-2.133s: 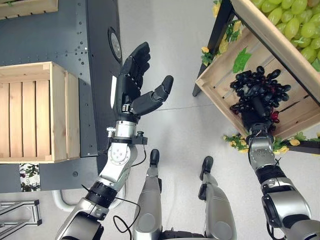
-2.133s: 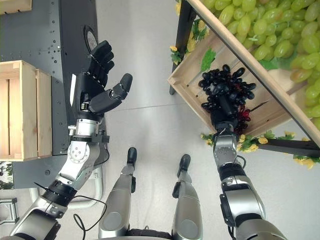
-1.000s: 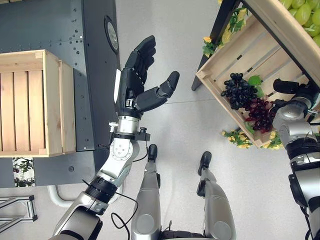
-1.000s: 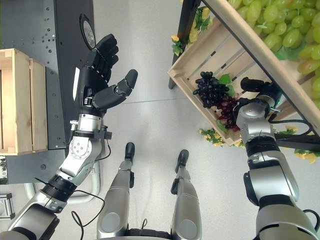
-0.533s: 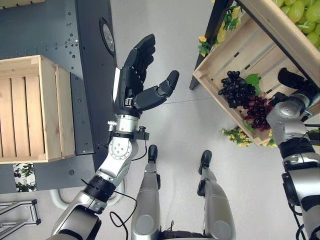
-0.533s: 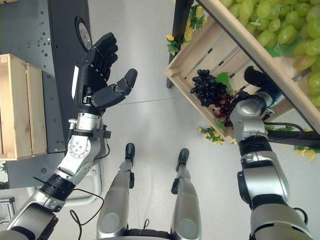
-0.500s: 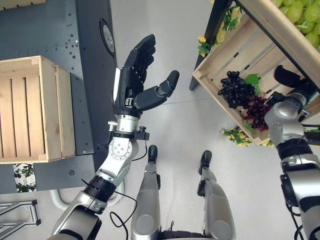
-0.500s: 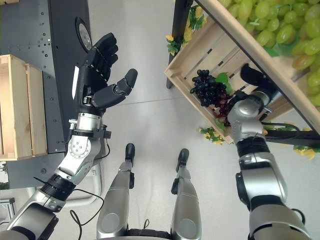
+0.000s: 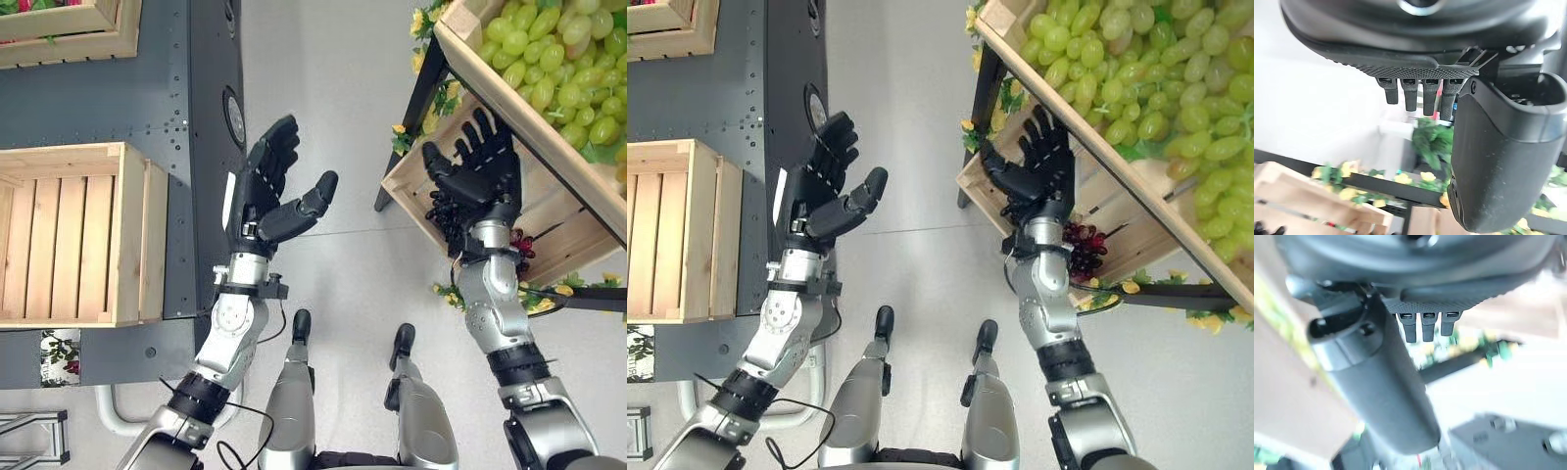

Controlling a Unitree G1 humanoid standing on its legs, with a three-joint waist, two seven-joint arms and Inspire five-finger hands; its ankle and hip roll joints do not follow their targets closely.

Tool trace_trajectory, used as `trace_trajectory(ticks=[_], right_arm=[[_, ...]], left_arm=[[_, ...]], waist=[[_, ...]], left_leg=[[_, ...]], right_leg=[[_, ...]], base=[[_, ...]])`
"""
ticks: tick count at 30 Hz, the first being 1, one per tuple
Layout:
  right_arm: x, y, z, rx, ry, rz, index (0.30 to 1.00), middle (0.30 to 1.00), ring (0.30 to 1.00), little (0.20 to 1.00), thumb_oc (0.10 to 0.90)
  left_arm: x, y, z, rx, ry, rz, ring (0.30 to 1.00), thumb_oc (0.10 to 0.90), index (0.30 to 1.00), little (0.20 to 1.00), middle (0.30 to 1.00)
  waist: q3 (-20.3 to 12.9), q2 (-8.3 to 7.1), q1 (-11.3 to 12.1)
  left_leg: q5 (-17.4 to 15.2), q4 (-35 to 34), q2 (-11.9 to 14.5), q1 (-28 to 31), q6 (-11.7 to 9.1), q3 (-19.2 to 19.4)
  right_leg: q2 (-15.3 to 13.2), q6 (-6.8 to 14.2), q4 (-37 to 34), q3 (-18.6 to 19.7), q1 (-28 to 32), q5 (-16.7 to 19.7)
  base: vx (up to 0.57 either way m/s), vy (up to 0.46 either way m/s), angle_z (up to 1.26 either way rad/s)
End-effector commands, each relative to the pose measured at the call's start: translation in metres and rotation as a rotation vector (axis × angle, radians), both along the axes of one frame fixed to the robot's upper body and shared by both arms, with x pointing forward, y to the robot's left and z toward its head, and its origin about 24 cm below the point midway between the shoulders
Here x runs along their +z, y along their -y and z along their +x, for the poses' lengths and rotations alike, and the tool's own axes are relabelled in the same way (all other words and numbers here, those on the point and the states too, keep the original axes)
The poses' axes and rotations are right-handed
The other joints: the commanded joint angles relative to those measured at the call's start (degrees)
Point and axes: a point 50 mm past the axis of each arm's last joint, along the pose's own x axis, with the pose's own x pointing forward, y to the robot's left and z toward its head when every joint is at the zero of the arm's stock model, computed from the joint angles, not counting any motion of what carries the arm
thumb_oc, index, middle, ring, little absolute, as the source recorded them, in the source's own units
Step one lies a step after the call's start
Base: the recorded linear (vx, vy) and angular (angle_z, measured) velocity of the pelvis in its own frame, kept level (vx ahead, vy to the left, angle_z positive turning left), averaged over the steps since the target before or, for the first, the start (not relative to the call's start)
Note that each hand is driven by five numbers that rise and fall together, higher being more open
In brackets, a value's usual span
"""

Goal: Pick up the fruits from the basket on one side to the basket on the other side

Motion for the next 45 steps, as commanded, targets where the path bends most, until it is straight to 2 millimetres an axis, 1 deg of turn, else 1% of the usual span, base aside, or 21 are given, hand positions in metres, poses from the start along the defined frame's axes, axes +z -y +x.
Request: trace_trajectory(ticks=[1, 3, 7, 8, 10, 11, 15, 16, 17, 21, 25, 26, 29, 31, 33, 35, 37, 39, 40, 41, 45], right_arm=[[0.031, -0.010, -0.017, 0.174, 0.246, -0.049, 0.900, 0.900, 0.900, 0.900, 0.800], [0.014, -0.012, -0.021, 0.228, 0.176, -0.050, 0.900, 0.900, 0.900, 0.900, 0.800], [-0.036, -0.024, -0.045, 0.432, 0.038, 0.014, 0.900, 0.900, 0.900, 0.900, 0.800], [-0.048, -0.030, -0.052, 0.505, 0.006, 0.079, 0.900, 0.900, 0.900, 0.900, 0.800], [-0.060, -0.037, -0.058, 0.540, -0.019, 0.113, 0.900, 0.900, 0.900, 0.900, 0.800], [-0.069, -0.044, -0.061, 0.592, -0.052, 0.138, 0.900, 0.900, 0.900, 0.900, 0.800], [-0.099, -0.050, -0.076, 0.697, -0.185, 0.107, 0.900, 0.900, 0.900, 0.900, 0.800], [-0.108, -0.049, -0.079, 0.700, -0.225, 0.089, 0.900, 0.900, 0.900, 0.900, 0.800], [-0.124, -0.047, -0.085, 0.692, -0.306, 0.066, 0.900, 0.900, 0.900, 0.900, 0.800], [-0.149, -0.039, -0.094, 0.660, -0.450, 0.012, 0.900, 0.900, 0.900, 0.900, 0.800], [-0.166, -0.033, -0.099, 0.593, -0.603, -0.031, 0.900, 0.900, 0.900, 0.900, 0.800], [-0.168, -0.032, -0.098, 0.573, -0.617, -0.060, 0.900, 0.900, 0.900, 0.900, 0.800], [-0.173, -0.026, -0.095, 0.529, -0.646, -0.144, 0.900, 0.900, 0.900, 0.900, 0.800], [-0.174, -0.020, -0.090, 0.447, -0.666, -0.127, 0.900, 0.900, 0.900, 0.900, 0.800], [-0.177, -0.020, -0.091, 0.433, -0.681, -0.119, 0.900, 0.900, 0.900, 0.900, 0.800], [-0.184, -0.019, -0.096, 0.421, -0.715, -0.111, 0.900, 0.900, 0.900, 0.900, 0.800], [-0.202, -0.016, -0.103, 0.391, -0.797, -0.149, 0.900, 0.900, 0.900, 0.900, 0.800], [-0.213, -0.014, -0.107, 0.364, -0.871, -0.184, 0.900, 0.900, 0.900, 0.900, 0.800], [-0.231, -0.004, -0.118, 0.350, -0.960, -0.240, 0.900, 0.900, 0.900, 0.900, 0.800], [-0.233, -0.003, -0.119, 0.347, -0.978, -0.253, 0.900, 0.900, 0.900, 0.900, 0.800], [-0.267, 0.019, -0.149, 0.322, -1.206, -0.362, 0.900, 0.900, 0.900, 0.900, 0.800]], left_arm=[[0.030, 0.003, -0.014, -0.045, 0.177, -0.051, 0.900, 0.800, 0.900, 0.900, 0.900], [0.021, 0.001, -0.017, -0.051, 0.142, -0.033, 0.900, 0.800, 0.900, 0.900, 0.900], [-0.002, 0.002, -0.029, -0.100, 0.042, 0.023, 0.900, 0.800, 0.900, 0.900, 0.900], [-0.009, 0.003, -0.032, -0.128, 0.010, 0.056, 0.900, 0.800, 0.900, 0.900, 0.900], [-0.017, 0.003, -0.035, -0.144, -0.026, 0.082, 0.900, 0.800, 0.900, 0.900, 0.900], [-0.022, 0.003, -0.036, -0.161, -0.046, 0.119, 0.900, 0.800, 0.900, 0.900, 0.900], [-0.036, -0.005, -0.032, -0.172, -0.152, 0.116, 0.900, 0.800, 0.900, 0.900, 0.900], [-0.039, -0.005, -0.030, -0.174, -0.167, 0.110, 0.900, 0.800, 0.900, 0.900, 0.900], [-0.045, -0.001, -0.028, -0.176, -0.206, 0.093, 0.900, 0.800, 0.900, 0.900, 0.900], [-0.064, -0.002, -0.027, -0.138, -0.304, 0.054, 0.900, 0.800, 0.900, 0.900, 0.900], [-0.086, -0.004, -0.034, -0.109, -0.411, 0.044, 0.900, 0.800, 0.900, 0.900, 0.900], [-0.089, 0.000, -0.033, -0.124, -0.430, 0.034, 0.900, 0.800, 0.900, 0.900, 0.900], [-0.100, 0.013, -0.032, -0.215, -0.504, 0.054, 0.900, 0.800, 0.900, 0.900, 0.900], [-0.123, 0.031, -0.038, -0.308, -0.648, 0.076, 0.900, 0.800, 0.900, 0.900, 0.900], [-0.133, 0.034, -0.044, -0.352, -0.703, 0.096, 0.900, 0.800, 0.900, 0.900, 0.900], [-0.148, 0.035, -0.053, -0.407, -0.779, 0.141, 0.900, 0.800, 0.900, 0.900, 0.900], [-0.170, 0.029, -0.062, -0.393, -0.880, 0.203, 0.900, 0.800, 0.900, 0.900, 0.900], [-0.183, 0.023, -0.068, -0.379, -0.964, 0.215, 0.900, 0.800, 0.900, 0.900, 0.900], [-0.197, 0.015, -0.076, -0.354, -1.031, 0.229, 0.900, 0.800, 0.900, 0.900, 0.900], [-0.199, 0.014, -0.077, -0.348, -1.038, 0.237, 0.900, 0.800, 0.900, 0.900, 0.900], [-0.227, -0.006, -0.098, -0.299, -1.181, 0.304, 0.900, 0.800, 0.900, 0.900, 0.900]], waist=[[-11.46, -1.79, 0.33], [-12.66, -2.16, 0.46], [-14.99, -2.81, 1.00], [-15.71, -2.90, 1.10], [-16.46, -3.00, 1.14], [-17.04, -2.90, 0.89], [-19.69, -2.18, -1.09], [-20.27, -2.12, -1.57], [-21.37, -2.18, -2.60], [-22.64, -2.58, -3.32], [-22.80, -3.23, -3.12], [-22.65, -3.42, -2.93], [-22.40, -3.71, -2.68], [-22.55, -4.38, -2.98], [-22.99, -3.91, -3.45], [-23.68, -2.89, -3.99], [-24.79, -2.18, -4.52], [-25.01, -2.01, -4.70], [-25.16, -1.59, -4.73], [-25.16, -1.53, -4.72], [-25.52, -0.94, -4.44]], left_leg=[[-4.78, 2.13, -1.74, 0.93, 3.74, 1.94], [-5.57, 2.58, -2.28, 1.77, 4.09, 2.09], [-7.50, 2.38, -3.98, 4.04, 5.57, 2.72], [-7.78, 1.72, -4.34, 4.67, 5.91, 2.72], [-7.52, 0.17, -4.43, 5.84, 6.04, 3.04], [-6.86, -1.71, -4.41, 6.91, 6.23, 3.09], [-4.14, -5.14, -3.67, 7.75, 6.28, 1.64], [-3.81, -5.14, -3.52, 7.50, 6.10, 0.98], [-3.01, -5.14, -3.39, 7.05, 5.71, -0.74], [-1.09, -5.14, -2.04, 6.25, 4.20, -2.77], [2.95, -5.14, 1.99, 4.56, 1.21, -2.91], [3.79, -5.07, 2.55, 3.50, 0.84, -2.53], [1.53, -1.26, 1.58, 2.26, 1.27, -0.60], [-3.78, 7.02, -3.06, 1.01, 2.51, 0.63], [-4.59, 5.71, -4.34, 2.68, 3.30, 0.94], [-2.99, 0.69, -3.92, 5.27, 3.43, 0.93], [-2.63, -2.43, -4.00, 7.41, 3.58, 0.84], [-3.19, -2.37, -4.28, 8.10, 3.80, 1.26], [-3.52, -2.62, -4.26, 8.65, 4.03, 2.01], [-3.53, -2.70, -4.26, 8.74, 4.04, 2.10], [-4.21, -3.84, -4.65, 9.86, 4.75, 3.21]], right_leg=[[-5.21, 0.29, 3.75, -0.28, 0.66, -1.05], [-5.97, 0.77, 3.49, -0.20, 1.46, -0.47], [-9.14, 2.72, 1.94, 0.40, 2.66, 3.63], [-9.83, 3.23, 1.70, 0.80, 2.43, 5.10], [-10.10, 3.81, 1.77, 0.46, 2.03, 6.43], [-9.41, 4.00, 3.02, 0.72, 1.37, 6.62], [-3.36, 2.34, 7.32, 4.02, -0.13, 1.41], [-1.87, 1.74, 7.18, 4.80, 0.10, -0.14], [1.02, 0.34, 6.54, 7.20, 0.73, -2.36], [3.83, -1.97, 4.20, 8.17, 2.30, -3.34], [6.30, -4.59, 2.01, 6.31, 5.07, -4.35], [6.45, -4.78, 1.44, 5.37, 5.82, -4.27], [5.94, -5.34, 1.31, 2.99, 6.27, -5.04], [4.84, -5.43, 2.33, 1.44, 5.54, -5.01], [5.20, -5.30, 3.16, 1.89, 4.96, -5.15], [5.76, -5.12, 3.65, 1.49, 5.00, -5.51], [5.79, -4.55, 3.41, 1.87, 5.36, -5.52], [5.38, -4.09, 3.49, 2.23, 5.49, -5.45], [4.79, -3.74, 3.46, 2.19, 5.62, -5.27], [4.72, -3.69, 3.43, 2.16, 5.65, -5.23], [3.96, -3.04, 2.72, 2.38, 6.07, -4.84]], base=[[0.06, 0.175, 0.04], [0.06, 0.203, 0.07], [0.05, 0.216, -0.04], [0.04, 0.108, -0.09], [0.02, 0.043, -0.04], [-0.01, 0.000, -0.05], [0.01, -0.067, -0.04], [0.00, -0.226, -0.04], [-0.02, -0.271, 0.04], [-0.04, -0.339, 0.55], [-0.05, -0.290, 0.17], [-0.09, -0.214, 0.28], [-0.08, -0.113, 0.39], [-0.08, -0.001, 0.90], [0.01, 0.088, 0.66], [0.06, 0.130, 0.20], [0.09, 0.149, 0.24], [0.08, 0.155, 0.02], [0.06, 0.152, -0.01], [0.04, 0.145, -0.03], [0.02, 0.086, -0.09]])
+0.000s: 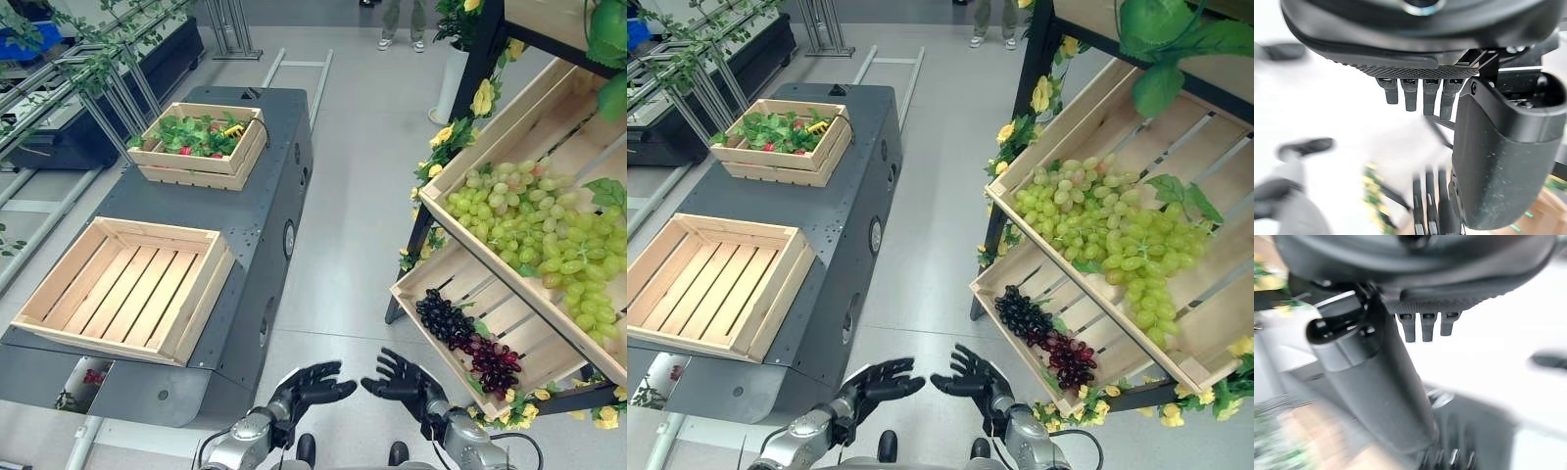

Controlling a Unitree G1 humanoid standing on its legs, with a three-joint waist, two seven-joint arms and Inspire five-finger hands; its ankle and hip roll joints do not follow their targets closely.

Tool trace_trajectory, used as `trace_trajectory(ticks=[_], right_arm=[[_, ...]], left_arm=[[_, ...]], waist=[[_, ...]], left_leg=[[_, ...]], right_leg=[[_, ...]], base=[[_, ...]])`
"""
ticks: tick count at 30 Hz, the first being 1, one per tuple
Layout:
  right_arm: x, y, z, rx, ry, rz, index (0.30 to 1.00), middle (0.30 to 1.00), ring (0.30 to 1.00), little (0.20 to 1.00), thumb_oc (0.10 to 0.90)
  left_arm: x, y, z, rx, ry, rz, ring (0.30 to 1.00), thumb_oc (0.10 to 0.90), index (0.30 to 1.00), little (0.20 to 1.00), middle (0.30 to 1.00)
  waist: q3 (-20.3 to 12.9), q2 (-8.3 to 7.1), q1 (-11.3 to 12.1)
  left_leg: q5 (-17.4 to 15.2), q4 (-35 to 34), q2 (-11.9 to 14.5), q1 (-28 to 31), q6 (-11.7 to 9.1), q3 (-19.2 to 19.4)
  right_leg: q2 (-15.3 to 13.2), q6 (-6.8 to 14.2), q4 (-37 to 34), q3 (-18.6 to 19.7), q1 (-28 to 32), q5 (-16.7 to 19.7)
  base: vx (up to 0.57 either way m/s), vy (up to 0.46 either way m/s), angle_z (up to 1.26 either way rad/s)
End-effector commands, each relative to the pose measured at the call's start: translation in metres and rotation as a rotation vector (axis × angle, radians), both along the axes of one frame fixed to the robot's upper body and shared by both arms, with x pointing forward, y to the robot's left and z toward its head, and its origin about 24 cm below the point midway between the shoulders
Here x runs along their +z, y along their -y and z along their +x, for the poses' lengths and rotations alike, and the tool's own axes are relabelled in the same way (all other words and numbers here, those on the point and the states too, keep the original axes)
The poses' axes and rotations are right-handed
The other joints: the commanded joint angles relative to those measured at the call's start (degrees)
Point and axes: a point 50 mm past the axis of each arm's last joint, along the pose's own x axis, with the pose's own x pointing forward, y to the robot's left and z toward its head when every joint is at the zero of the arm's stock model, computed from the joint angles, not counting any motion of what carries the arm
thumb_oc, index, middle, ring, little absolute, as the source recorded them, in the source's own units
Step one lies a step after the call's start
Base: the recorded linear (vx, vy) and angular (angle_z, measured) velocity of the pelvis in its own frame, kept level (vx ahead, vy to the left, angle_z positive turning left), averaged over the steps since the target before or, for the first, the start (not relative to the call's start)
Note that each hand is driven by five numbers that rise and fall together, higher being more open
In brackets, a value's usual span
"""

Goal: Pick up the fruits from the basket on one side to the basket on the other side

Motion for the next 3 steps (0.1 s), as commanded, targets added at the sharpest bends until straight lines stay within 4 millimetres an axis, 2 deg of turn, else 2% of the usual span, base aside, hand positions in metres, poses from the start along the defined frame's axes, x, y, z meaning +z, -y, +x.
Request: trace_trajectory(ticks=[1, 3], right_arm=[[-0.002, 0.013, -0.002, 0.024, -0.003, -0.077, 0.900, 0.900, 0.900, 0.900, 0.800], [-0.011, 0.018, -0.012, 0.003, -0.081, -0.103, 0.900, 0.900, 0.900, 0.900, 0.800]], left_arm=[[0.005, -0.001, 0.022, -0.059, 0.086, 0.021, 0.900, 0.800, 0.900, 0.900, 0.900], [-0.002, -0.009, 0.016, -0.077, 0.066, 0.092, 0.900, 0.800, 0.900, 0.900, 0.900]], waist=[[-2.49, -0.47, 0.62], [-2.37, -0.43, 0.67]], left_leg=[[-1.87, 1.52, -0.91, -1.23, 1.13, 2.24], [-2.22, 1.60, -0.99, -0.87, 1.45, 2.60]], right_leg=[[0.73, -1.67, 3.01, 2.01, -2.62, 1.90], [0.48, -1.52, 3.31, 2.14, -2.65, 1.87]], base=[[0.00, 0.051, 0.00], [0.00, 0.015, 0.00]])
